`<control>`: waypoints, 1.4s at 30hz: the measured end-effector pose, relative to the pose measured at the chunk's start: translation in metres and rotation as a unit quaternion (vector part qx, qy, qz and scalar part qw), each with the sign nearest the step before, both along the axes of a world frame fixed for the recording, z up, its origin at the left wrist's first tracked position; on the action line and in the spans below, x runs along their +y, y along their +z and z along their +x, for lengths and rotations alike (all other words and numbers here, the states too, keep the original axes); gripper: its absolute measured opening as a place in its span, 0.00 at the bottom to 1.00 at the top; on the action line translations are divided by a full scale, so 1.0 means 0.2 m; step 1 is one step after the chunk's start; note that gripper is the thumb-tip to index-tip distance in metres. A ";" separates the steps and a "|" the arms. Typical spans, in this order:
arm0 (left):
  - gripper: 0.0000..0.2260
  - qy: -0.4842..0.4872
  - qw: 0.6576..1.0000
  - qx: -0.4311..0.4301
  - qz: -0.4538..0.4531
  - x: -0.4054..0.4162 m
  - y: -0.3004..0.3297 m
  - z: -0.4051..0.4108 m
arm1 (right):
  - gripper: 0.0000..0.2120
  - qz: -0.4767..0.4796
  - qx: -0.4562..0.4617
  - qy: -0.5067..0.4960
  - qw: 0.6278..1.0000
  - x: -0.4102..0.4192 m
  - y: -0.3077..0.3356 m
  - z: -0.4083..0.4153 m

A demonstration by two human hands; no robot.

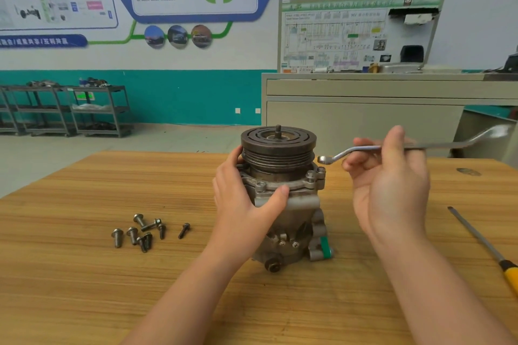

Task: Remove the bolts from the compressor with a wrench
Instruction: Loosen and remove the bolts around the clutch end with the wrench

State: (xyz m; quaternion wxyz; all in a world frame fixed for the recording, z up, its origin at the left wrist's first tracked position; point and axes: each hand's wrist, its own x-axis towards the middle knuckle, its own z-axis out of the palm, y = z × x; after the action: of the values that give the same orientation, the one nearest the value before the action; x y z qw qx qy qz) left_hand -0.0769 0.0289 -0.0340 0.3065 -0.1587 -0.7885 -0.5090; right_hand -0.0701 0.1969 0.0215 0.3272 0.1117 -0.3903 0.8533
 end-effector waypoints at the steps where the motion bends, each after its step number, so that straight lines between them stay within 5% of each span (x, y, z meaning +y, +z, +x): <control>1: 0.35 0.000 1.000 0.000 0.000 0.00 0.00 0.00 | 0.07 0.056 0.028 -0.054 0.997 -0.01 0.00 0.01; 8: 0.36 0.005 1.000 0.004 -0.001 0.00 0.00 0.01 | 0.04 0.298 0.165 -0.235 0.910 -0.10 -0.08 0.08; 15: 0.35 0.013 1.000 -0.004 0.008 0.01 0.01 0.00 | 0.16 0.431 0.214 -0.360 0.799 -0.22 -0.16 0.09; 17: 0.36 0.013 1.000 -0.003 0.007 0.01 0.00 0.00 | 0.12 0.371 0.192 -0.322 0.850 -0.24 -0.16 0.10; 20: 0.37 0.012 1.000 -0.004 0.003 0.01 0.01 0.01 | 0.05 0.158 0.111 -0.222 0.956 -0.19 -0.12 0.07; 23: 0.36 0.007 1.000 -0.004 0.008 0.01 0.01 0.02 | 0.07 0.038 -0.033 -0.078 0.996 -0.07 -0.07 -0.02; 26: 0.36 0.005 1.000 -0.008 0.008 0.01 0.01 0.02 | 0.08 0.046 -0.160 -0.001 0.986 0.02 -0.05 -0.11; 29: 0.36 0.002 1.000 -0.008 0.008 0.01 0.01 0.02 | 0.11 -0.009 -0.144 0.104 0.984 0.04 -0.03 -0.12; 33: 0.35 -0.002 1.000 -0.011 0.008 0.01 0.01 0.02 | 0.14 0.100 0.002 -0.046 0.994 0.04 0.00 0.00; 36: 0.35 -0.001 1.000 -0.007 0.006 0.00 0.01 0.02 | 0.18 0.241 0.083 -0.215 0.943 0.01 0.00 0.09; 42: 0.36 0.004 1.000 0.002 -0.001 0.00 0.00 0.01 | 0.16 0.336 0.060 -0.270 0.901 -0.01 0.00 0.14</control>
State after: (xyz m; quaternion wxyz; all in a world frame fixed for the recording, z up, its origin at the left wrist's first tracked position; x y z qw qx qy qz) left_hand -0.0747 0.0299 -0.0332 0.3093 -0.1570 -0.7893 -0.5066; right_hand -0.0413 0.1941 0.0216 0.5109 0.1565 -0.6482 0.5425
